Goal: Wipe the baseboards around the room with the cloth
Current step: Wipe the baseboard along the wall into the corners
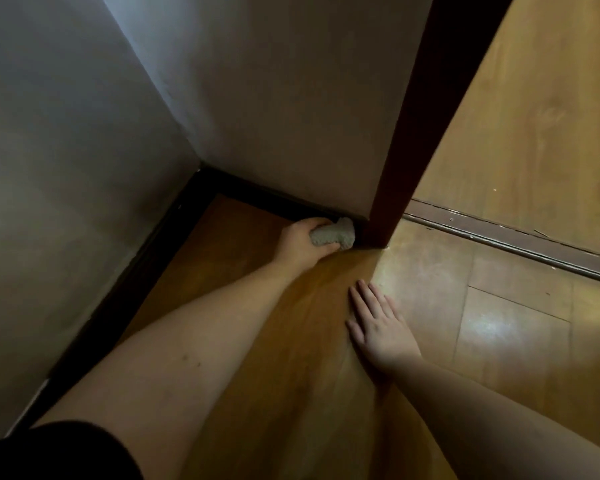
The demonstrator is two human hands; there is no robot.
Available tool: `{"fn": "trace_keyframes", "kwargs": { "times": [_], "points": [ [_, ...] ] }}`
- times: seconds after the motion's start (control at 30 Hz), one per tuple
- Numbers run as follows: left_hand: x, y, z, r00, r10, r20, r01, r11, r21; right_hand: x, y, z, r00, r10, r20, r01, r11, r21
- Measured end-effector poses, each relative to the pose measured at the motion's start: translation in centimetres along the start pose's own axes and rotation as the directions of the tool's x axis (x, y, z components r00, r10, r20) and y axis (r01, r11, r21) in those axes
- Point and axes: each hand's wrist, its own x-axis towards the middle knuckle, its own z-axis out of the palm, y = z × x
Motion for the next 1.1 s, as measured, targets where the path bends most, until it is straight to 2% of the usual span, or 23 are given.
{"fn": "trace_keyframes", "kwargs": {
  "times": [0.1,0.2,0.27,0.4,0.63,0.73,0.83,0.97,1.1],
  "points": [
    [0.7,-1.9,-2.5,0.999,-0.042,-0.027,0.041,0.999,-0.008,0.2,-0.2,0.6,1.0,0.03,0.0,-0.03,1.0,0.0],
    [1.1,-3.9,-4.9,0.974,-0.183,-0.13,0.17,0.98,-0.106,0.3,-0.2,0.8,0.999,0.047,-0.008,-0.047,0.999,-0.013],
    [1.6,-5.2,-6.6,0.924,-0.301,-0.235,0.255,0.945,-0.206,0.3,-0.2,1.0,0.999,0.047,-0.014,-0.048,0.998,-0.034],
    [3.3,-6.8,-9.4,0.795,-0.425,-0.433,0.273,0.888,-0.371,0.2,-0.5,1.0,0.998,0.055,-0.027,-0.056,0.997,-0.048],
    [6.1,-8.8,-13.2,0.634,-0.487,-0.601,0.301,0.871,-0.388,0.3,-0.2,0.1,0.998,0.031,0.062,-0.029,0.999,-0.045],
    [7.3,-8.8,-14.0,0.646,-0.441,-0.623,0.366,0.895,-0.254,0.3,0.0,-0.2,0.995,0.011,0.101,-0.009,1.0,-0.029],
    [8.1,-8.5,-13.8,0.653,-0.423,-0.628,0.396,0.898,-0.193,0.4,0.2,-0.4,0.991,-0.003,0.133,0.005,1.0,-0.014],
    [8.0,-8.0,-13.4,0.658,-0.418,-0.626,0.368,0.904,-0.217,0.6,0.3,-0.1,0.987,-0.019,0.161,0.021,1.0,-0.009],
    [7.7,-6.8,-13.5,0.694,-0.396,-0.602,0.324,0.918,-0.23,0.6,0.4,0.2,0.988,-0.021,0.151,0.025,0.999,-0.026]
  ]
}}
